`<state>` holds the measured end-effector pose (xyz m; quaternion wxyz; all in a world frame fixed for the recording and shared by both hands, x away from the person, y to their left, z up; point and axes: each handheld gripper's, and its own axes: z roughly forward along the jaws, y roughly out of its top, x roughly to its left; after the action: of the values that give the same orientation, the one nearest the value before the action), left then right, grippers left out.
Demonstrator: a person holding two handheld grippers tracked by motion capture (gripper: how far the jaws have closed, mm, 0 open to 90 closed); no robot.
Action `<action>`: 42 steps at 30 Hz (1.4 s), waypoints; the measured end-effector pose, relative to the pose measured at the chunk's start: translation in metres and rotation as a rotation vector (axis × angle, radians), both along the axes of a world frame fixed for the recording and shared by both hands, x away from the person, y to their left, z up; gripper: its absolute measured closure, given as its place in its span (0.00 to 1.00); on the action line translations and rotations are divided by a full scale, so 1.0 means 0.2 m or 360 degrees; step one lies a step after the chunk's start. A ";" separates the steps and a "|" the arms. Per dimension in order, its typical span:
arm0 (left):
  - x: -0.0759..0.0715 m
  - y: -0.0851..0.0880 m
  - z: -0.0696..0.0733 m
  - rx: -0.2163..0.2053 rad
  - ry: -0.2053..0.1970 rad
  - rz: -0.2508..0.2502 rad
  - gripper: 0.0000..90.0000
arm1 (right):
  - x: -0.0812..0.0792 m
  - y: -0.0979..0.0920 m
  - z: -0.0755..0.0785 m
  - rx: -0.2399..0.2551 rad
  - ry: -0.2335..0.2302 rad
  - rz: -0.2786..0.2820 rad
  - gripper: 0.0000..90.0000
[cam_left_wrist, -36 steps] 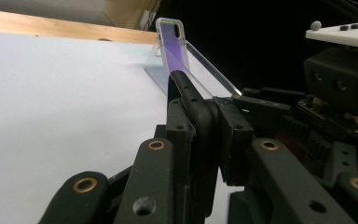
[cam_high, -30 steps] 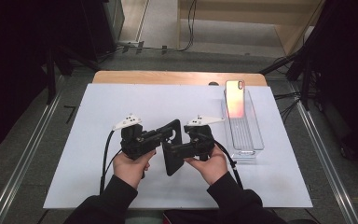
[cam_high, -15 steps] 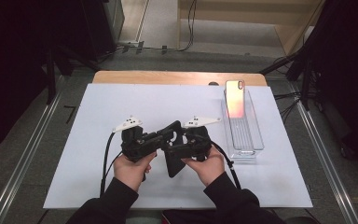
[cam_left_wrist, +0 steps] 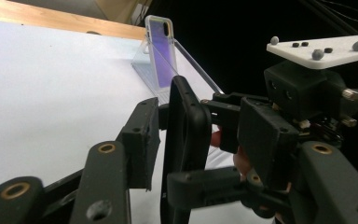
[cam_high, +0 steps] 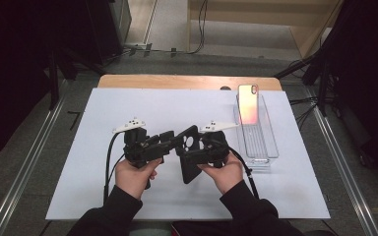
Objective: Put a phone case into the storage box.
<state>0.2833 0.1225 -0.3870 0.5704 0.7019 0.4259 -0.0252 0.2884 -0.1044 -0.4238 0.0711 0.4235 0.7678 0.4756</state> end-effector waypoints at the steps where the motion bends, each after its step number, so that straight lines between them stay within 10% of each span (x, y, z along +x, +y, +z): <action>1: 0.00 0.01 0.00 -0.0007 0.0004 -0.0015 0.52 | 0.00 -0.01 0.00 0.0001 0.0001 -0.0011 0.13; 9: 0.07 0.06 -0.04 0.0004 0.0177 -0.0114 0.43 | 0.02 -0.09 0.00 -0.0013 -0.0008 -0.0059 0.13; 21: 0.11 0.10 -0.14 0.0205 0.0299 -0.0282 0.37 | 0.02 -0.15 0.01 -0.0009 0.0009 0.0006 0.13; 42: 0.08 0.16 -0.28 0.0624 0.0010 -0.0546 0.37 | 0.03 -0.25 0.06 0.0014 -0.0028 0.0221 0.13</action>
<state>0.2991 0.1544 -0.4426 0.4095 0.8609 0.2991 -0.0408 0.2939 -0.1545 -0.4118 0.0428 0.3653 0.7925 0.4866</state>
